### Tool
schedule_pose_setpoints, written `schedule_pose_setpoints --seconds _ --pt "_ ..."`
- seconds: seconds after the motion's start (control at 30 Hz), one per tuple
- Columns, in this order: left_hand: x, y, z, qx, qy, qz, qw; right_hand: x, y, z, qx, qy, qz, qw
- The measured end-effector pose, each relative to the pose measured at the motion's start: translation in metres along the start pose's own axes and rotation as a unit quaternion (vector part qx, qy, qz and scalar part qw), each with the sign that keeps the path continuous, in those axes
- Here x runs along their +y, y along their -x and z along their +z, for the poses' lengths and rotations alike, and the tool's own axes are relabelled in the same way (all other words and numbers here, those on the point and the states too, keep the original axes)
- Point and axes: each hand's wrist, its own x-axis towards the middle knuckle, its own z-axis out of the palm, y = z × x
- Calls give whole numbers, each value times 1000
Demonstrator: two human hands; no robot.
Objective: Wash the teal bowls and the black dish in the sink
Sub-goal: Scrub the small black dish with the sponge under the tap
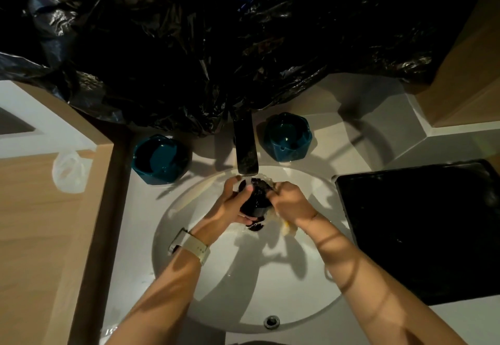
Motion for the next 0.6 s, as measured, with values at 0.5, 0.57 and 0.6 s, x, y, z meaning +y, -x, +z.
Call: schedule_pose_setpoints --seconds 0.5,0.57,0.6 --pt "-6 -11 -14 -12 -253 113 961 0 19 -3 20 -261 60 963" --pt "-11 -10 -6 15 -150 67 986 -3 31 7 47 -271 73 959" --pt "-12 -8 -3 20 -107 54 993 -3 37 13 62 -261 47 962"
